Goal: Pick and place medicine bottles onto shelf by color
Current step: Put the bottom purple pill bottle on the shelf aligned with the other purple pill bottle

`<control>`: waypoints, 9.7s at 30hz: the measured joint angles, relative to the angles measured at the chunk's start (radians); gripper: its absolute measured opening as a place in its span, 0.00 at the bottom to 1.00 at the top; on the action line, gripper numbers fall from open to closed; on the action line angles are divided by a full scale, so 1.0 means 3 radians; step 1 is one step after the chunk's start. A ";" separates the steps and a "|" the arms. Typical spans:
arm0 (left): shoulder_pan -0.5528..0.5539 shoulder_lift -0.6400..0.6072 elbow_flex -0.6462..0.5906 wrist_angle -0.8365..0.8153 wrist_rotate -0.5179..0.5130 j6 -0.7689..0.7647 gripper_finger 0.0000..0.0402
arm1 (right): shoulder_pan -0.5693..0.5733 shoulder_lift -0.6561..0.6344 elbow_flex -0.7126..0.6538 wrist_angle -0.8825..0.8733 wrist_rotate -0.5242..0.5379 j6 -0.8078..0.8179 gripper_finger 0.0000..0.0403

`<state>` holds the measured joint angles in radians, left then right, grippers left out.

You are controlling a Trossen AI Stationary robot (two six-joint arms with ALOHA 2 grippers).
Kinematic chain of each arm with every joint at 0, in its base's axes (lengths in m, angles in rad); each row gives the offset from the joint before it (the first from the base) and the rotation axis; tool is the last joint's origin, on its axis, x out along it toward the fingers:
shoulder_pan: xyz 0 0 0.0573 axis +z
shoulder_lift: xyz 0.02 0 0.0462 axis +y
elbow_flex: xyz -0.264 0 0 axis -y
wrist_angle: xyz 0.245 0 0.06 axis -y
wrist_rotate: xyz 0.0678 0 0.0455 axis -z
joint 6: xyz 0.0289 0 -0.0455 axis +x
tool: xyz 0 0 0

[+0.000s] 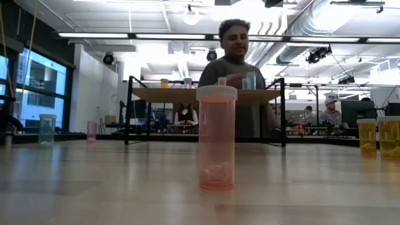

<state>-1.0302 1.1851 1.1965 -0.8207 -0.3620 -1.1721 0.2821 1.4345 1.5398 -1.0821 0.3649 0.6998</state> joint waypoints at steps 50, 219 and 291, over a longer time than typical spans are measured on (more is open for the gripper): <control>-0.0418 0.0810 -0.0022 -0.0764 -0.0387 -0.0155 0.50 | 0.0000 0.0000 0.0000 0.0000 0.0074 0.0000 0.39; 0.1507 -0.0125 -0.1005 0.0208 -0.0284 0.1406 0.28 | -0.0053 0.0003 -0.0001 0.0009 0.0071 -0.0177 0.39; 0.5621 0.1946 0.1729 -0.0463 0.1517 0.5205 0.28 | -0.0964 0.0003 -0.0001 0.0005 -0.0004 -0.0692 0.39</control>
<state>0.6562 1.7688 1.7153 -0.9597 0.0931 0.3894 -0.0071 1.4353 1.5394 -1.0805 0.3637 0.4923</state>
